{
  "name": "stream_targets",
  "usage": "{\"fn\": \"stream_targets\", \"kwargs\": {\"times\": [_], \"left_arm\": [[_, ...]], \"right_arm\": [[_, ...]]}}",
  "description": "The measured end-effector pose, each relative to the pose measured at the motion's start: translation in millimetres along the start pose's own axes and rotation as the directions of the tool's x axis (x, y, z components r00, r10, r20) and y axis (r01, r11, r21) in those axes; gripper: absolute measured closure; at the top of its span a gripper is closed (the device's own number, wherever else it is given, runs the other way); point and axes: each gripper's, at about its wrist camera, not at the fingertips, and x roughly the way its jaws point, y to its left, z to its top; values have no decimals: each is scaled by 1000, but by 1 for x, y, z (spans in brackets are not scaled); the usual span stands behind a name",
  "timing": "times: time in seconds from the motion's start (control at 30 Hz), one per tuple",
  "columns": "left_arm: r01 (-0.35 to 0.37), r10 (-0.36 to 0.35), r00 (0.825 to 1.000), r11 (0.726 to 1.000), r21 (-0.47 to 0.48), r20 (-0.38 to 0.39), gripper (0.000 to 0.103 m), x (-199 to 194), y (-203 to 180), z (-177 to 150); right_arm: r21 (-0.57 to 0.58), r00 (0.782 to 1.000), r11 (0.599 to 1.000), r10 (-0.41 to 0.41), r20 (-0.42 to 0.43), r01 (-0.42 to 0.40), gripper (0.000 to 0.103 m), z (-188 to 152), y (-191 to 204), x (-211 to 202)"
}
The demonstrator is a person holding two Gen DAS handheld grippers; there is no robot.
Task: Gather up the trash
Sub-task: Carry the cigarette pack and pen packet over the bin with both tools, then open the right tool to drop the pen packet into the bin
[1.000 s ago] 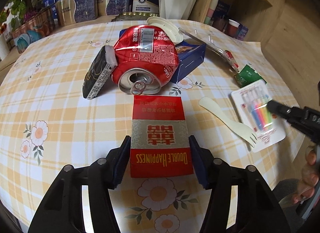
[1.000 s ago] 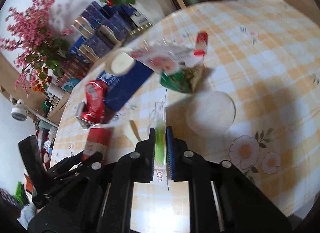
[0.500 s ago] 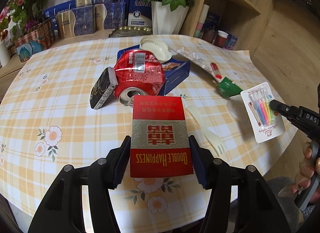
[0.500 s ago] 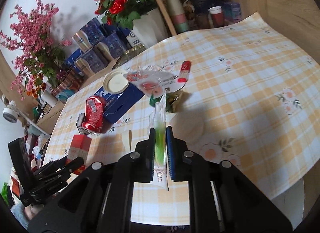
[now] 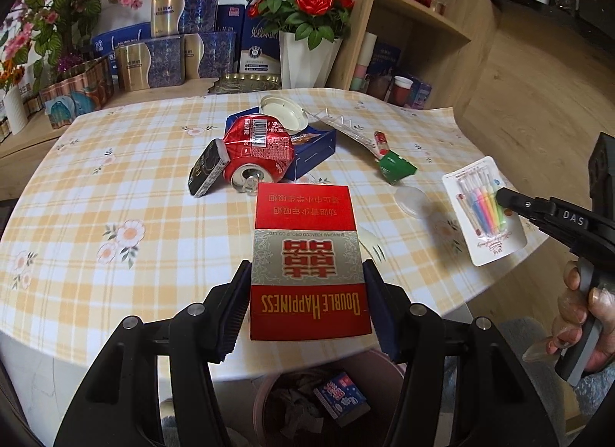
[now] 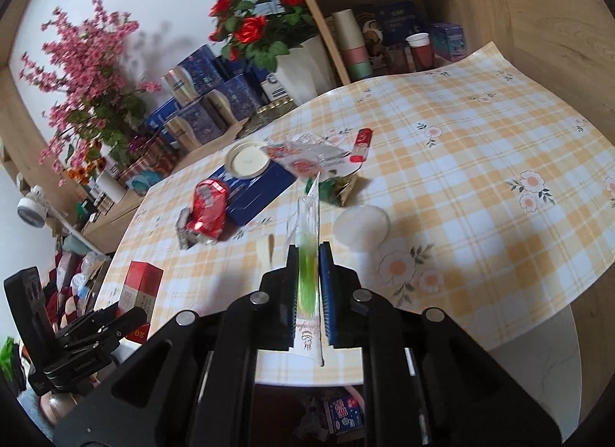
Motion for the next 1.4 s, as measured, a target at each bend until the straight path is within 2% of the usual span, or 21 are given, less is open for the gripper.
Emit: {"fn": "stream_targets", "kwargs": {"times": [0.27,0.47,0.57,0.7,0.97,1.1,1.2,1.27,1.33,1.4], "left_arm": [[-3,3,1000,1000,-15,17,47,-37,0,-35],[-5,5,1000,1000,-27,12,47,-51,2,-61],[-7,7,1000,999,-38,6,47,-54,4,-71],[-16,16,1000,999,-46,6,47,-56,6,-81],[-34,34,999,997,-69,-8,47,-55,12,-91],[-34,34,999,997,-73,-6,47,-55,15,-91],[-33,32,999,997,-72,-9,47,-54,15,-90],[-30,29,1000,997,-71,-11,47,-53,16,-90],[-27,26,1000,997,-69,-13,47,-51,15,-91],[-24,23,1000,998,-61,-16,47,-49,14,-92]], "right_arm": [[-56,997,996,60,-54,-63,89,-39,25,-11],[-93,985,989,101,-139,-114,89,-83,42,-8],[-126,978,986,85,-189,-110,89,-106,48,0],[-134,956,984,73,-283,-114,89,-136,51,20],[-127,904,982,77,-419,-143,89,-165,57,57],[-74,863,976,144,-485,-204,87,-172,63,72],[-67,853,976,145,-501,-205,82,-175,64,75],[-54,863,978,151,-483,-202,66,-171,61,73],[-43,882,981,151,-445,-190,50,-164,55,66],[-41,900,984,144,-412,-176,47,-156,49,60]]}}
